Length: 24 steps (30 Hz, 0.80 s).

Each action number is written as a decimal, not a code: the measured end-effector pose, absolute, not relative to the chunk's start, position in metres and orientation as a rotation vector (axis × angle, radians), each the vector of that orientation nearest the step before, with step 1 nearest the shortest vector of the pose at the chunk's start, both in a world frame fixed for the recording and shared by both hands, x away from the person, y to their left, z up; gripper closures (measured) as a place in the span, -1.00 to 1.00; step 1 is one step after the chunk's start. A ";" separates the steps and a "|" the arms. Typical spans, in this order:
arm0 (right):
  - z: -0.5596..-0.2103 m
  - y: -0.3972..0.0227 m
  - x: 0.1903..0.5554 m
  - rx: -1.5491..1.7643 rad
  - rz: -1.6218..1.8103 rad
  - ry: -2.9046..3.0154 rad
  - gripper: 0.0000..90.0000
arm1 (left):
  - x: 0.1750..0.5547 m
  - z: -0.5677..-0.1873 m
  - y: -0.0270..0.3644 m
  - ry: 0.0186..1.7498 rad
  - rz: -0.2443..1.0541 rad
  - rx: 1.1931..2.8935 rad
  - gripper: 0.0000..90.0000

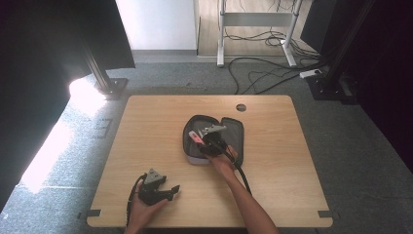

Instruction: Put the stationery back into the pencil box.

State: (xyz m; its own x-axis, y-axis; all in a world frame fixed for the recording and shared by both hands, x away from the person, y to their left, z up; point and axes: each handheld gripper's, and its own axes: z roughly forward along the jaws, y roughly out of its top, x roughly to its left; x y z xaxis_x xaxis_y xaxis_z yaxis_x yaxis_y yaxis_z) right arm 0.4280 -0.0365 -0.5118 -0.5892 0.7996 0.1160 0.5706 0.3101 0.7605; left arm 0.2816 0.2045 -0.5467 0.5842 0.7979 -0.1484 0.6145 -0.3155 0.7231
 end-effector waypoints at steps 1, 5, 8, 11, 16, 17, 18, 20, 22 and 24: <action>-0.512 -0.036 0.429 1.240 1.150 2.298 0.46 | 0.282 -0.547 0.205 1.120 0.304 2.044 -0.35; -0.514 -0.034 0.432 1.245 1.136 2.305 0.46 | 0.282 -0.547 0.205 1.120 0.304 2.043 -0.35; -0.516 -0.033 0.434 1.245 1.127 2.306 0.46 | 0.282 -0.547 0.205 1.121 0.302 2.042 -0.35; -0.518 -0.032 0.436 1.244 1.112 2.310 0.46 | 0.282 -0.547 0.205 1.122 0.300 2.041 -0.35; -0.518 -0.031 0.435 1.234 1.094 2.318 0.45 | 0.282 -0.547 0.205 1.122 0.301 2.041 -0.35; -0.518 -0.030 0.435 1.233 1.092 2.323 0.45 | 0.282 -0.547 0.205 1.122 0.302 2.041 -0.35; -0.518 -0.030 0.435 1.227 1.087 2.331 0.44 | 0.282 -0.547 0.205 1.122 0.302 2.041 -0.35; -0.518 -0.029 0.434 1.214 1.079 2.337 0.39 | 0.282 -0.547 0.205 1.122 0.302 2.041 -0.35; -0.516 -0.030 0.433 1.214 1.086 2.340 0.29 | 0.282 -0.547 0.205 1.122 0.302 2.041 -0.35; -0.515 -0.029 0.432 1.215 1.086 2.337 0.26 | 0.282 -0.547 0.205 1.121 0.303 2.042 -0.35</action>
State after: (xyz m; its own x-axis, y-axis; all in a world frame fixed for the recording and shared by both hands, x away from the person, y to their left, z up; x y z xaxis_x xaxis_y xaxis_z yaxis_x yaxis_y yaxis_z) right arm 0.4318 -0.0293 -0.5146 -0.6018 0.7945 0.0815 0.5748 0.3600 0.7348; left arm 0.2817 0.2046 -0.5467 0.5842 0.7979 -0.1487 0.6141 -0.3148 0.7238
